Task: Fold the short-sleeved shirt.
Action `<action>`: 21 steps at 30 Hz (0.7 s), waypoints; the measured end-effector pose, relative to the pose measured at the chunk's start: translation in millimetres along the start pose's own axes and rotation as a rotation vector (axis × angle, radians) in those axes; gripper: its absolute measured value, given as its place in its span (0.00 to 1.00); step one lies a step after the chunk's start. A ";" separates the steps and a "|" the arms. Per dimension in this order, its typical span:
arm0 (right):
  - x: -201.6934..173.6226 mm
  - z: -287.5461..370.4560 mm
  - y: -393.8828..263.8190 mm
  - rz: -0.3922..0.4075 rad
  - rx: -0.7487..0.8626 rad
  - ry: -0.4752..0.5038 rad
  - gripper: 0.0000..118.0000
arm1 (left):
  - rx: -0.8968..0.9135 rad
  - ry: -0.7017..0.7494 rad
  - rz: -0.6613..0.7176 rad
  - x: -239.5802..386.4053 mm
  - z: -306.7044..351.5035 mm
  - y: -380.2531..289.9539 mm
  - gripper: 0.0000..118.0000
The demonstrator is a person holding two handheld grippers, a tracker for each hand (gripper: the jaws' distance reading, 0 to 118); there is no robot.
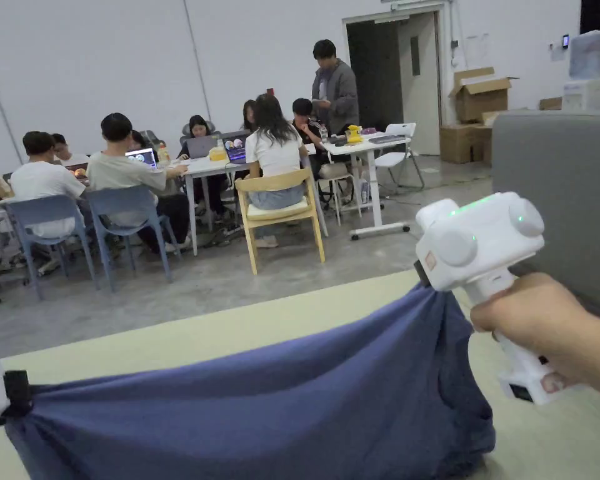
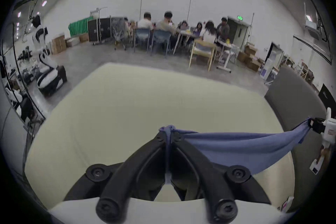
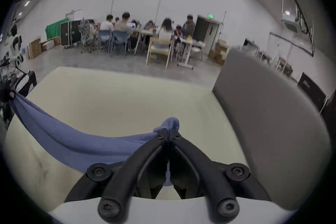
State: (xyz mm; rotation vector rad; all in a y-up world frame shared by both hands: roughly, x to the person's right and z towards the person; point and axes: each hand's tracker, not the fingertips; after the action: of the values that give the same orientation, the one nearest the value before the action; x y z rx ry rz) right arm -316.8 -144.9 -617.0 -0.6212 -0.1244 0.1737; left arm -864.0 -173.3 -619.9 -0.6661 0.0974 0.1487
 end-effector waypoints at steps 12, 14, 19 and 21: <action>27.7 12.6 -237.0 -0.085 -0.226 0.119 0.03 | -0.284 -0.086 0.011 -50.6 -0.9 -220.7 0.00; 31.0 38.8 -266.2 -0.014 -0.242 0.118 0.03 | -0.293 -0.098 -0.005 -59.7 25.4 -243.7 0.00; 47.1 104.1 -317.5 -0.027 -0.226 0.157 0.03 | -0.315 -0.140 -0.039 -81.6 100.9 -283.6 0.00; 49.6 130.1 -335.8 -0.030 -0.230 0.164 0.03 | -0.309 -0.191 -0.001 -90.2 133.6 -298.9 0.00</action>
State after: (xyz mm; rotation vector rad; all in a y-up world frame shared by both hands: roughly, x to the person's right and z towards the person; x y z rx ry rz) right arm -248.3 -329.7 -311.5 -0.8591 0.0050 0.0797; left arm -896.9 -331.9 -321.4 -0.9559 -0.1121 0.2279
